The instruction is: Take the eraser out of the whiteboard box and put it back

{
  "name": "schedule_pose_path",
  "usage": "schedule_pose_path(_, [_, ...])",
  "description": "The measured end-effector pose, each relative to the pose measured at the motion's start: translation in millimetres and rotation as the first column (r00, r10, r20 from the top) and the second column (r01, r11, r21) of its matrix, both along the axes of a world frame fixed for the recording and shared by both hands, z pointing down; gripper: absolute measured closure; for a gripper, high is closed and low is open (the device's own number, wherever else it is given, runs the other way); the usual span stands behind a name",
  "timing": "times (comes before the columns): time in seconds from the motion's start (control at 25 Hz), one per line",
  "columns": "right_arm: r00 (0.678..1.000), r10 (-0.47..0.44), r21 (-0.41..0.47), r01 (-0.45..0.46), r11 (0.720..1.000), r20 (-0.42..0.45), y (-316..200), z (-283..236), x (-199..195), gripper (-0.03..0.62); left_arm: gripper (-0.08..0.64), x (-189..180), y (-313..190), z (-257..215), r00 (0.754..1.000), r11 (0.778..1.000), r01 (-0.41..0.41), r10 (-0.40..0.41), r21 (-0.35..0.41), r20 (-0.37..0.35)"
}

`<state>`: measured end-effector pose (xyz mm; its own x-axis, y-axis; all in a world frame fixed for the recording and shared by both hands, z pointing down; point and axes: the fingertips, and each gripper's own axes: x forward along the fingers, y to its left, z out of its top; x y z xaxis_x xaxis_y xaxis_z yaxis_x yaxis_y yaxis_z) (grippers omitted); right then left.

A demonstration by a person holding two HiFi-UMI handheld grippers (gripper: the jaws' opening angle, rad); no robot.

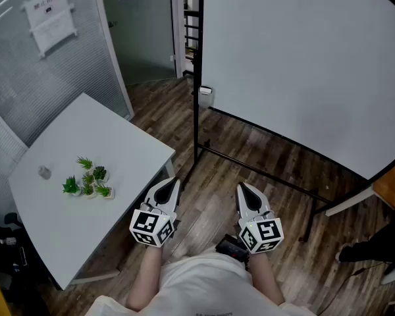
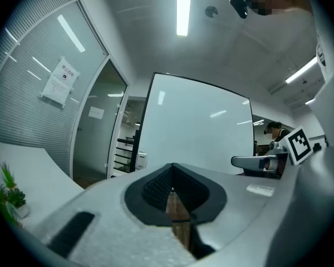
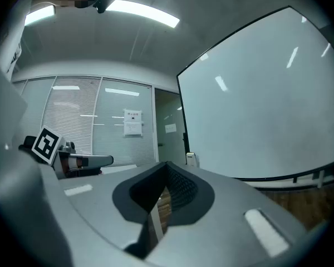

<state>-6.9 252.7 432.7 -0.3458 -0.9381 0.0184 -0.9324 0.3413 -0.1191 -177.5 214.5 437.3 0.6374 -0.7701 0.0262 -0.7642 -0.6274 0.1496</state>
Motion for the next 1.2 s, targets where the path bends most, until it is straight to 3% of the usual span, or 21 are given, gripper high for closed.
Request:
schedule_pose_path(0.28, [1.000,0.001,-0.005,-0.001,1.000,0.008,-3,4,-4,0.584,0.558,-13,-4,2,1.000,1.000,0.007,-0.007,0.001,0.011])
schedule_pose_path(0.4, [0.999,-0.024,0.004,0.024,1.000,0.049,-3,2,-9,0.583,0.541,-16,-4,-3,1.000,0.999,0.014,-0.014,0.031,-0.006])
schedule_pose_path(0.44, [0.995,-0.072,-0.014,0.073,0.997,0.069,-4,4,-17,0.541,0.388,-15,-5,-5,1.000,0.999,0.007,-0.006,0.042,-0.018])
schedule_pose_path(0.48, [0.990,-0.119,-0.043,0.123,0.991,0.079,-5,9,-25,0.300,0.226,-15,-8,-6,1.000,0.999,-0.001,0.002,0.048,-0.027])
schedule_pose_path(0.52, [0.987,-0.140,-0.067,0.145,0.987,0.076,-6,12,-30,0.215,0.176,-16,-11,-8,0.999,0.999,-0.005,0.006,0.048,-0.032])
schedule_pose_path(0.76, [0.998,-0.050,-0.065,0.052,0.997,0.025,-12,6,-19,0.220,0.137,-24,-29,-18,0.999,0.999,-0.009,0.010,0.050,-0.030])
schedule_pose_path(1.2, [0.997,0.036,-0.088,-0.030,0.996,0.065,-69,15,19,0.225,0.138,8,-104,-1,0.999,1.000,-0.026,0.026,0.000,-0.036])
